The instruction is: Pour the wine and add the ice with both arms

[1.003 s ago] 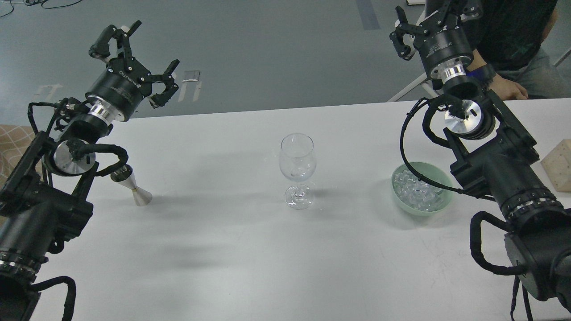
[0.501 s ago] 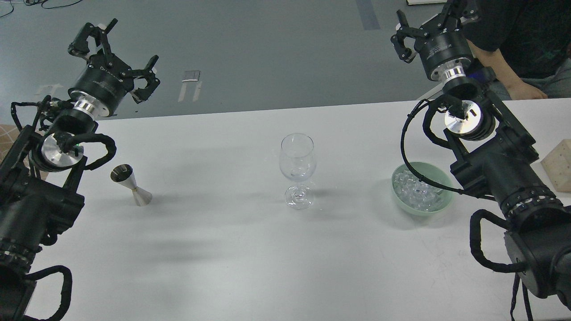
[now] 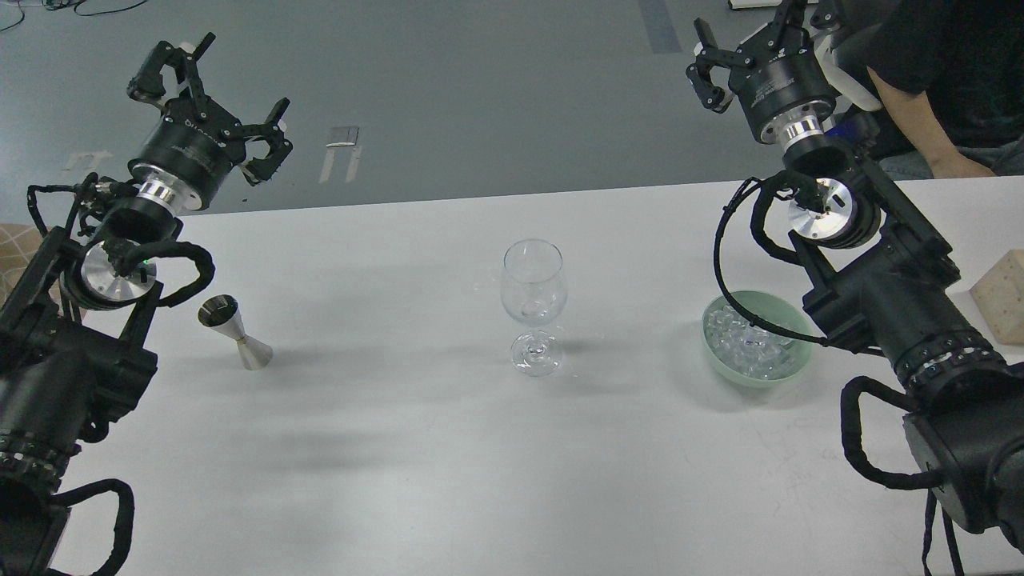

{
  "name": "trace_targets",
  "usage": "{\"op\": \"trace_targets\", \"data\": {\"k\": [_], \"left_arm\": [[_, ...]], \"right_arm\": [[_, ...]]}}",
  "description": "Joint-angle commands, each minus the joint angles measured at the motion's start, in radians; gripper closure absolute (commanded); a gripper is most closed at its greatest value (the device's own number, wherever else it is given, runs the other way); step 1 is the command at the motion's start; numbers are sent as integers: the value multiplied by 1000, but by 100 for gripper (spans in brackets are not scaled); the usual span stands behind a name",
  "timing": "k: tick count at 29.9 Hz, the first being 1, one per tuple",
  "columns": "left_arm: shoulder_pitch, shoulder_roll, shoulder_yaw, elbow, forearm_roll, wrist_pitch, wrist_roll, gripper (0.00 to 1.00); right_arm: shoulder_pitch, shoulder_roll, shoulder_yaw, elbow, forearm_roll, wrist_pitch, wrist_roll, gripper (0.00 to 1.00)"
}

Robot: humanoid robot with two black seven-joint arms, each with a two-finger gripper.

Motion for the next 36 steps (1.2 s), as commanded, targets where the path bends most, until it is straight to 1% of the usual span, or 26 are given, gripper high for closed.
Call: {"op": "trace_targets", "data": {"k": [1,10,21,24,25,27,36], "left_arm": [[1,-1,0,-1,0,1,0,2],[-2,1,-5,-2,0,1,-8,1],[-11,2,-1,-2,0,6,-5,1],[-8,-1,-3,-2,0,6,-12,1],[-6,1,-3,-2,0,6,-29,1],[-6,1,-2,-2,0,1,-49,1],[-2,7,-6,-2,0,1,-51,1]], "right_arm": [[1,0,0,0,0,-2,0,0],[14,0,-1,0,0,-2,-1,0],[13,0,0,2,2,-3,-14,0],[13,0,2,2,3,-3,-14,0],[13,0,0,3,3,-3,-14,0],[14,0,2,2,3,-5,-14,0],[40,0,-6,-2,3,-17,-18,0]]}}
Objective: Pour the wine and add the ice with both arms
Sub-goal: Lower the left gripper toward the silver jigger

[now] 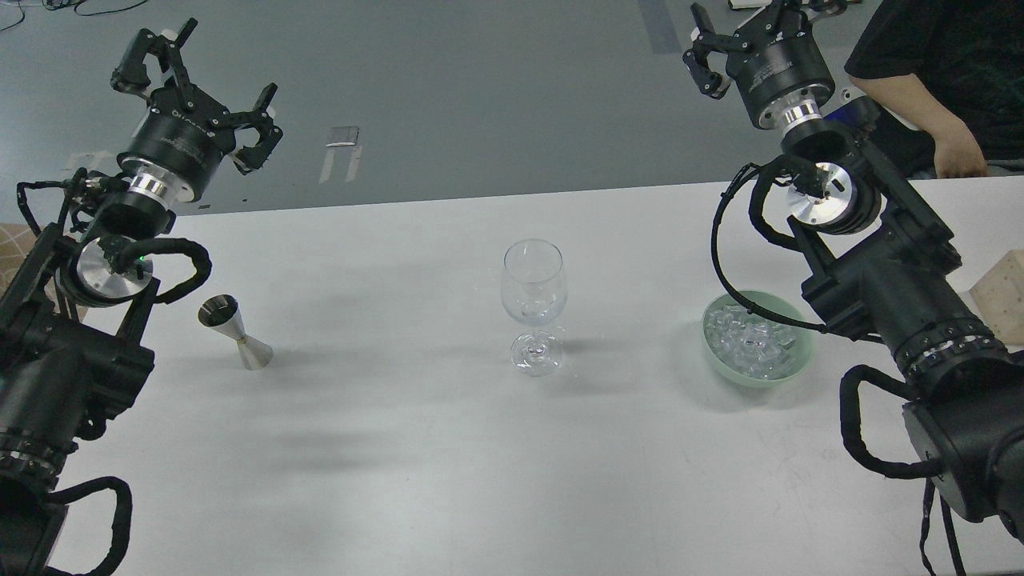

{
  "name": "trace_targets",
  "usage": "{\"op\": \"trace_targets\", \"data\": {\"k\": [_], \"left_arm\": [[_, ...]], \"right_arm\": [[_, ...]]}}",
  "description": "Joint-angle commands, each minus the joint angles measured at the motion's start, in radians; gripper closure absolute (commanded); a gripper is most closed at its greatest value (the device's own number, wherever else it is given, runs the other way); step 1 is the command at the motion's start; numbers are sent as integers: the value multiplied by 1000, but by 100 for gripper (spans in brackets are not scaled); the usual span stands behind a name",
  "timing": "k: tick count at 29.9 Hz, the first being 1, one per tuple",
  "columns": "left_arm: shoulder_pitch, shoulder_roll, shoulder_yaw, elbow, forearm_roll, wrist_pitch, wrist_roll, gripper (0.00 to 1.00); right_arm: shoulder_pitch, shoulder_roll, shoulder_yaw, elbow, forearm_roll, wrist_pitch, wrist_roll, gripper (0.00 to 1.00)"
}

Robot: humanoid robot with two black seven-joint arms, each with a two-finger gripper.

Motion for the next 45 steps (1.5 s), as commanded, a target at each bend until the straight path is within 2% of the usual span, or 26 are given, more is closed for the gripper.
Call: {"op": "trace_targets", "data": {"k": [1,19,26,31,35,39,42,43,45], "left_arm": [[3,1,0,0,-1,1,-1,1],[11,3,0,-35,-1,1,2,1],[12,12,-3,-60,-53,10,27,2],[40,88,-6,-132,-162,51,45,4],[159,180,-46,-266,-279,157,110,4],[273,222,-127,-372,-343,229,116,4],[417,248,-207,-494,-360,269,121,4],[451,248,-233,-514,-374,274,128,4],[547,239,-320,-569,-437,297,170,3]], "right_arm": [[6,0,-4,-1,-1,0,-1,0],[32,0,-5,-6,2,-19,-19,0],[31,0,-5,-10,2,-17,-21,0],[31,0,-4,-10,2,-17,-21,0],[32,0,-4,-10,2,-17,-21,0],[32,0,-4,-10,2,-17,-23,0],[31,0,-4,-10,2,-17,-23,0],[29,0,-5,-10,2,-19,-23,0],[26,0,-4,-12,2,-19,-23,0]]}}
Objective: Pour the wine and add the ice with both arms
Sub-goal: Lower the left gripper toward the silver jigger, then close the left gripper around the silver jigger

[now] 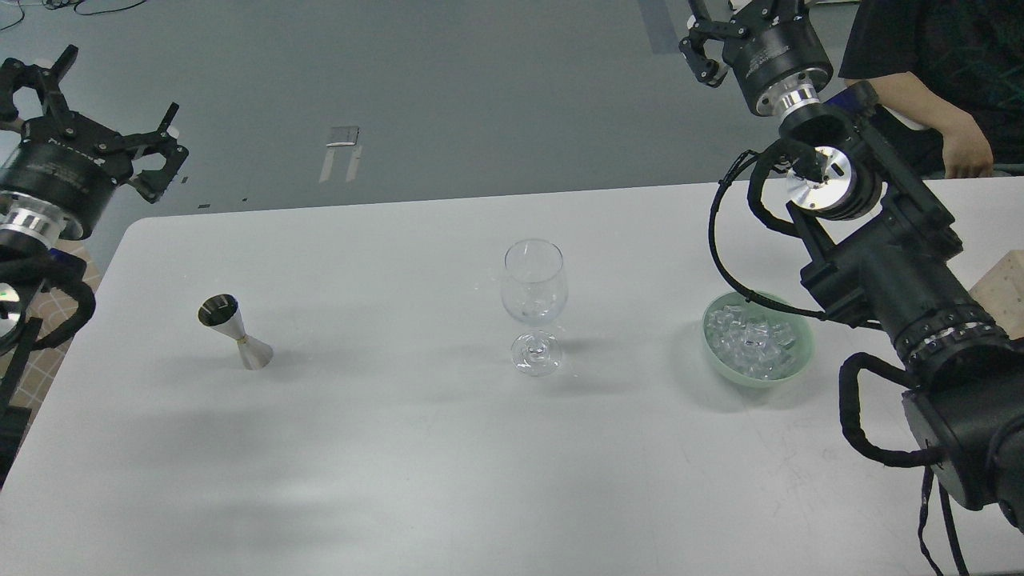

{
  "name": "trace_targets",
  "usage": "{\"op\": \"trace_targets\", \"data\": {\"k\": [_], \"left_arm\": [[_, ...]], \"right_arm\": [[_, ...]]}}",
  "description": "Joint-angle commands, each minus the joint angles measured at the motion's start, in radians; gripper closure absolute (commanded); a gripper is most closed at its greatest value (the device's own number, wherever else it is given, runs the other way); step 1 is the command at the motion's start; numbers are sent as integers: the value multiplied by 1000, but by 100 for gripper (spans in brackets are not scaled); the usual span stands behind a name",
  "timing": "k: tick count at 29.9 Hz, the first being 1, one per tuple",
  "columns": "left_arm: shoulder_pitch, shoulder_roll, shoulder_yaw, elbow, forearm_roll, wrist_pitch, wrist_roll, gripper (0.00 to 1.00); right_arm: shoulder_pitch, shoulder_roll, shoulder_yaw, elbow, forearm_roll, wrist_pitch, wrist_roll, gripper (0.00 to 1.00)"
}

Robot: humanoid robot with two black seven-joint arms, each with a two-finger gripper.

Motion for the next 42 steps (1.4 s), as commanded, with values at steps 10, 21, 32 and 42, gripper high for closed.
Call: {"op": "trace_targets", "data": {"k": [10,21,32,42], "left_arm": [[521,-210,-370,-349,-128,115,104,2],[615,-458,-384,-399,-121,164,152,2],[564,-535,-315,-294,-22,164,135,2],[429,-543,-230,-103,46,152,103,2]], "right_arm": [[-16,0,-1,-1,0,-2,0,0],[-19,0,-1,-1,0,-5,0,0],[-20,0,-1,-3,0,-5,0,0],[-24,0,-8,-1,0,-5,0,0]]}}
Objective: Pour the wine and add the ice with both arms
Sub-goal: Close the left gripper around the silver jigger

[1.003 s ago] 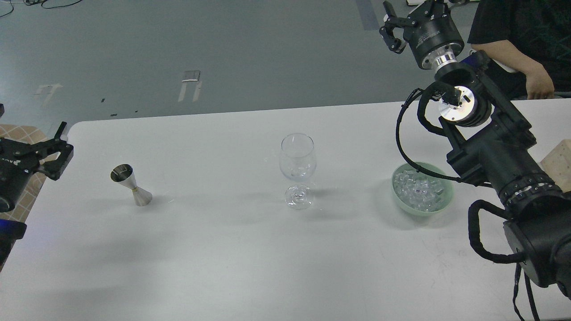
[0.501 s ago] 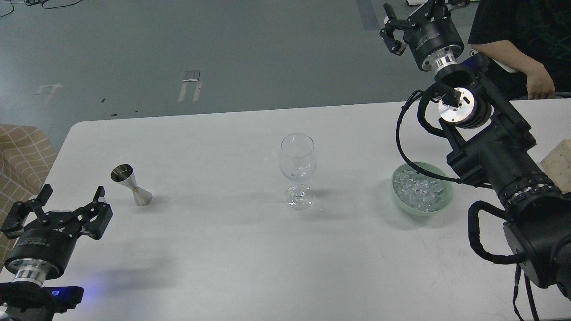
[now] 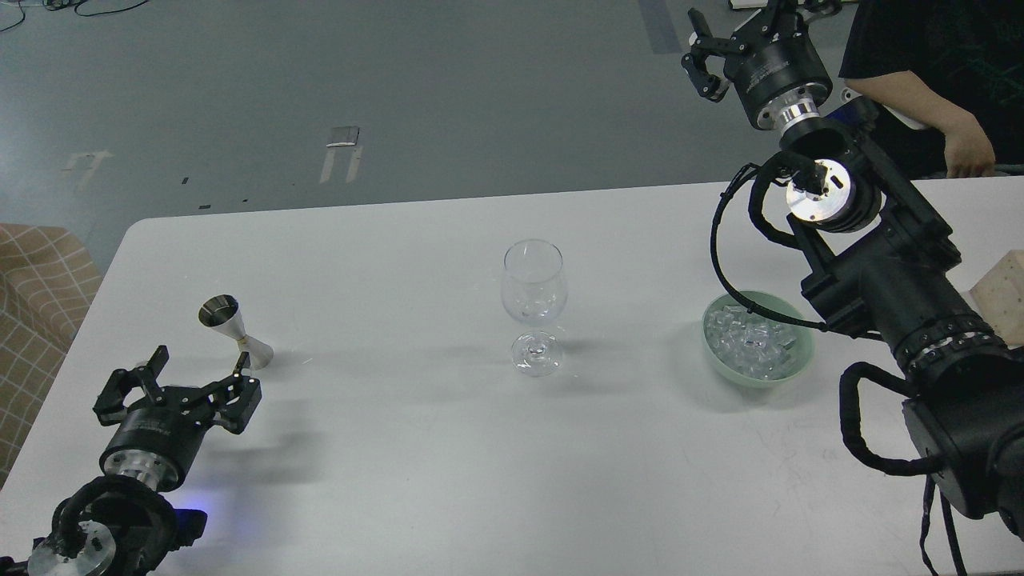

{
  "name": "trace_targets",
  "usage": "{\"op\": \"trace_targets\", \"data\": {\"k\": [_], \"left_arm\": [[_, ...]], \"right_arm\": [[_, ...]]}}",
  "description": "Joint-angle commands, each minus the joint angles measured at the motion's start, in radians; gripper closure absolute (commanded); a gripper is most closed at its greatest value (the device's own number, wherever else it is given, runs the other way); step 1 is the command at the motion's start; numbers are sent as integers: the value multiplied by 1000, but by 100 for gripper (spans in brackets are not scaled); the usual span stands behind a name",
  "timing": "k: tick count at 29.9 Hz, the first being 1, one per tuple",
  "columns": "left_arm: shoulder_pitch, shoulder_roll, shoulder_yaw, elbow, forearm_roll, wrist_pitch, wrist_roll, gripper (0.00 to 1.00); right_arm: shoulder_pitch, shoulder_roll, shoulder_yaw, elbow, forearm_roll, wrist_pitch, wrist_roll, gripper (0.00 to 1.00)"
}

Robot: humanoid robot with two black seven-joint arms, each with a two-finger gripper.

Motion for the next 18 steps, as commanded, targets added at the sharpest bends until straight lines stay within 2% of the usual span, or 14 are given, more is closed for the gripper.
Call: {"op": "trace_targets", "data": {"k": [1,7,13,18], "left_arm": [[-56,-8,20,68,22,-3,-16,2],[-162,-7,28,223,52,-25,-41,2],[-225,-2,30,301,54,-64,-48,2],[-256,-3,30,337,54,-64,-62,3]], "right_arm": [[0,0,-9,0,0,0,0,0],[0,0,-12,0,0,0,0,0],[-3,0,-12,0,0,0,0,0],[-3,0,-11,0,0,0,0,0]]}}
